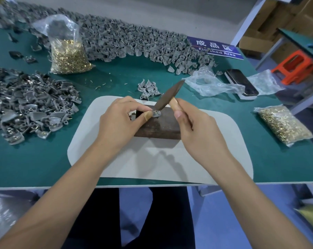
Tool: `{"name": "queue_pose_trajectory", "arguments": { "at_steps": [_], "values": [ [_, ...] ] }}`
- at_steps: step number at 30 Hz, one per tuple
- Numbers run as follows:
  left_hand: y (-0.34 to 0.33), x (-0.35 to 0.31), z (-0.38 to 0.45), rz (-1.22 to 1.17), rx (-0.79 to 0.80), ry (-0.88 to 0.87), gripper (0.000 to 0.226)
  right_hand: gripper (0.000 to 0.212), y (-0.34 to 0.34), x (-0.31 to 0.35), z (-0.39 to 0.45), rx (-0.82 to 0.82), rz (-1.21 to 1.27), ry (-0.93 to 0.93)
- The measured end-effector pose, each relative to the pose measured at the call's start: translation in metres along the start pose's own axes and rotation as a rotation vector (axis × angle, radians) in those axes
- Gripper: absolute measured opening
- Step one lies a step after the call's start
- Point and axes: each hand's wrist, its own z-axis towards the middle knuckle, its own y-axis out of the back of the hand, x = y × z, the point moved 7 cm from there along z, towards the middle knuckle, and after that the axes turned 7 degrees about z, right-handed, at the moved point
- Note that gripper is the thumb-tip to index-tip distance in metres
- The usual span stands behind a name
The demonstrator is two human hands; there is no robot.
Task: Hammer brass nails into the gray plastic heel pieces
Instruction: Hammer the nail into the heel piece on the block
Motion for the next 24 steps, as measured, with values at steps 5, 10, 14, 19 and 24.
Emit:
{"name": "queue_pose_trajectory", "arguments": {
  "at_steps": [5,10,14,19,24],
  "values": [
    [-0.0001,-0.0007,0.0007,0.003,0.008,0.007,0.001,0.033,-0.0025,0.0062,-0.0048,0.010,-0.060,0.003],
    [-0.0003,0.0001,0.0003,0.000,0.007,0.010,0.002,0.036,-0.0023,0.0077,-0.0075,-0.002,-0.084,0.000],
    [-0.0013,0.0023,0.0008,-0.007,0.008,0.013,0.005,0.035,0.0010,0.0095,-0.0089,-0.054,-0.056,0.011],
    [-0.0035,0.0029,0.0016,-0.001,0.008,0.012,0.005,0.036,0.0010,0.0092,-0.0091,-0.062,-0.081,0.007],
    [-0.0026,0.0007,0.0013,0.014,0.006,-0.017,0.006,0.038,0.0045,0.0076,-0.0080,-0.089,-0.056,0.005]
  ]
}}
